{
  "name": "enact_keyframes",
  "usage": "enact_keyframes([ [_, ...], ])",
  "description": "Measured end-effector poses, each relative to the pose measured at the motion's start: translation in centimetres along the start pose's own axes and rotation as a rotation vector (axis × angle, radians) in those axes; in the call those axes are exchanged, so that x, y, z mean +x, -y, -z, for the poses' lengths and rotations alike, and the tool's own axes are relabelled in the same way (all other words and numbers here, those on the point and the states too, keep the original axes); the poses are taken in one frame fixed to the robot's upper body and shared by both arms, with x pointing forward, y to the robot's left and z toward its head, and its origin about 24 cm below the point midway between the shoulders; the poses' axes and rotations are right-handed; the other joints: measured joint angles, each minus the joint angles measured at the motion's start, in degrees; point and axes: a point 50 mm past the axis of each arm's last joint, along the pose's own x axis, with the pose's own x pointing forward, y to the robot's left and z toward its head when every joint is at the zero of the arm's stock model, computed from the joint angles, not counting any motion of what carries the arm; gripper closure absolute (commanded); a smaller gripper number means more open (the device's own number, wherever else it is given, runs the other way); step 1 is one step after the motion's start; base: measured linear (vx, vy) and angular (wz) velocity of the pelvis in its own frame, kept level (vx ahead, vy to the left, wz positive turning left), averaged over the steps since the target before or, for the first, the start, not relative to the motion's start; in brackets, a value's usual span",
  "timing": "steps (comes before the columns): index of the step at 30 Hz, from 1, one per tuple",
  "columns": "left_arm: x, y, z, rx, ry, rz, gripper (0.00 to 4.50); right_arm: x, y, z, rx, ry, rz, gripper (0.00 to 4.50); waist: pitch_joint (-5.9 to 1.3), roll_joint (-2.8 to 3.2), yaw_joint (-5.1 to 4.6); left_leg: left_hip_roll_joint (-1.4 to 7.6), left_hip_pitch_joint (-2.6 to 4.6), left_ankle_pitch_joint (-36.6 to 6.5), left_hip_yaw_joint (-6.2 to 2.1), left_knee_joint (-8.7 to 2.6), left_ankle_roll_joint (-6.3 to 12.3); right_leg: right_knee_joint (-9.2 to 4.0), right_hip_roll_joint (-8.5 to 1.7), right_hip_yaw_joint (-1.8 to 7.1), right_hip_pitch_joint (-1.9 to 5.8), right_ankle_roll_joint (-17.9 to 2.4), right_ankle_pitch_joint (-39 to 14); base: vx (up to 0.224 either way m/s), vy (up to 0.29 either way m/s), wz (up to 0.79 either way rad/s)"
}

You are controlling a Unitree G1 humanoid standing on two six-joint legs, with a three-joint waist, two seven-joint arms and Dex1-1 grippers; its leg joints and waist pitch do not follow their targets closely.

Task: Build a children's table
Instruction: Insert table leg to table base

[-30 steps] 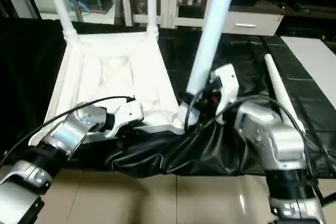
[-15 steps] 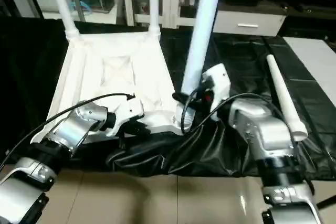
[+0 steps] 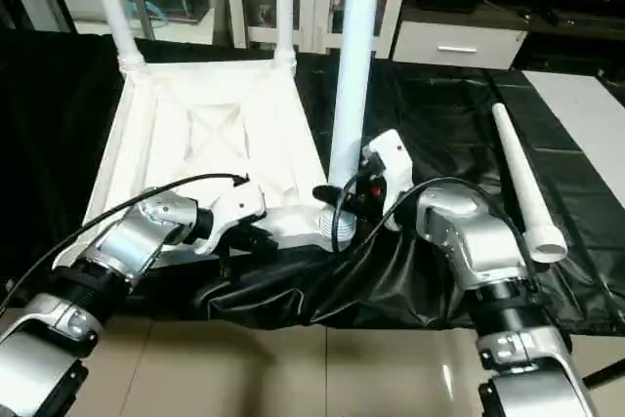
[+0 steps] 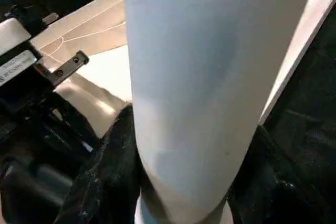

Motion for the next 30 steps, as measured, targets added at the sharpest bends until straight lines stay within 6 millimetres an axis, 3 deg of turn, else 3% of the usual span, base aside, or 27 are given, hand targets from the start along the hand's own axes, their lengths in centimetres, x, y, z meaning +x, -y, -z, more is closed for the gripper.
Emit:
enact_keyframes([
  [13, 0.0, 0.0, 0.0, -0.007, 0.006, -0.008, 4.5, 0.2, 0.8, 1.1, 0.099, 0.074, 0.028, 2.65, -0.02, -0.08, -0.03, 0.01, 0.02, 0.0, 0.08, 0.0, -0.01, 0.0, -0.01, 0.05, 0.02, -0.02, 0.01, 0.0, 0.0, 0.0],
  [20, 0.2, 0.0, 0.0, -0.013, 0.01, -0.007, 4.5, -0.4, 0.9, 2.7, 0.215, 0.173, 0.074, 2.65, -0.07, -0.13, 0.02, 0.02, 0.04, 0.01, 0.11, -0.01, 0.0, 0.0, -0.01, 0.05, 0.03, -0.01, 0.01, 0.0, 0.0, 0.0],
  [30, 0.4, 0.1, 0.0, -0.022, 0.012, -0.002, 4.5, -0.7, -0.7, 2.5, -0.029, 0.107, 0.079, 2.65, -0.36, -0.05, 0.05, 0.0, 0.07, -0.01, 0.14, -0.08, 0.01, -0.15, -0.02, 0.07, 0.11, 0.03, -0.01, 0.0, 0.0, 0.0],
])
